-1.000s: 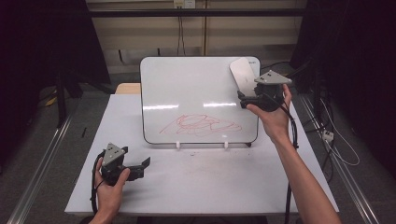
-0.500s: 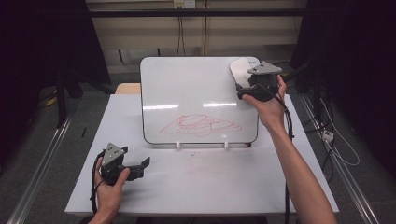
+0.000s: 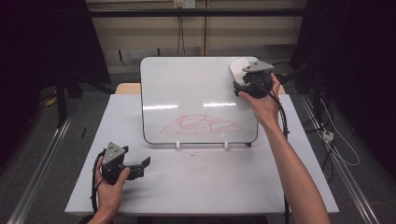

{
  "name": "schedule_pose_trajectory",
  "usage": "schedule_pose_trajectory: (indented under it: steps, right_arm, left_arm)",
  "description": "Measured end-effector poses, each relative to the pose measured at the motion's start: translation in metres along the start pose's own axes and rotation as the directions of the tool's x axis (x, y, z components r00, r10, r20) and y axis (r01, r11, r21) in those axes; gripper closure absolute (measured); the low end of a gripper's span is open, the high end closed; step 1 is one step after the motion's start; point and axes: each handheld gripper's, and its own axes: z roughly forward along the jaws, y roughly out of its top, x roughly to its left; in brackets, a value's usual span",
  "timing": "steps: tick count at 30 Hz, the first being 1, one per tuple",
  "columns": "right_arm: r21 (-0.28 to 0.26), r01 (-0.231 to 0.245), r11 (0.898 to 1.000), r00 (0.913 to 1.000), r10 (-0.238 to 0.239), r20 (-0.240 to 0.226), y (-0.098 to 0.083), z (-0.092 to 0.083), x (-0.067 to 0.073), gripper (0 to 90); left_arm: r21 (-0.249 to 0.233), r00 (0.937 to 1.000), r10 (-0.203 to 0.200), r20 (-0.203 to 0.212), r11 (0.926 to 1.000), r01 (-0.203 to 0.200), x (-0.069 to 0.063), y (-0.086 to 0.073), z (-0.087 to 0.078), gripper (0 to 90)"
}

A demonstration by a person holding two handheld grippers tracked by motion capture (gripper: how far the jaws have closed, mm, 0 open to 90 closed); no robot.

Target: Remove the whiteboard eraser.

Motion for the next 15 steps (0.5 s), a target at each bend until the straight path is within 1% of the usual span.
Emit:
schedule_pose_trajectory:
  steps: [4,5,9,13,15]
  right_arm:
    - [0.006,-0.003,1.0,1.0,0.003,0.005,0.0008,0.0013,0.0013,29.9]
    - [0.009,-0.007,1.0,1.0,0.007,0.002,0.0012,0.001,0.0008,30.1]
    - [0.035,0.006,0.999,1.0,-0.006,0.005,0.0044,0.0015,0.0012,30.2]
    - [0.042,0.003,0.999,1.0,-0.004,0.008,0.0048,0.0012,0.0017,30.9]
    - [0.045,-0.005,0.999,1.0,0.005,0.008,0.0052,0.0008,0.0016,31.1]
  left_arm:
    - [-0.005,1.0,0.001,-0.004,1.0,-0.001,0.0001,0.0002,-0.0012,5.5]
    - [-0.006,1.0,0.004,-0.003,1.0,-0.004,0.0002,0.0003,-0.0015,5.5]
    - [-0.006,1.0,0.002,0.0,1.0,-0.002,0.0004,-0.0004,-0.0017,5.5]
    - [-0.01,1.0,0.004,-0.001,0.9999,-0.004,0.0019,-0.0009,-0.0028,5.5]
    - [-0.011,1.0,0.004,-0.003,0.9999,-0.004,0.0022,-0.0012,-0.0034,5.5]
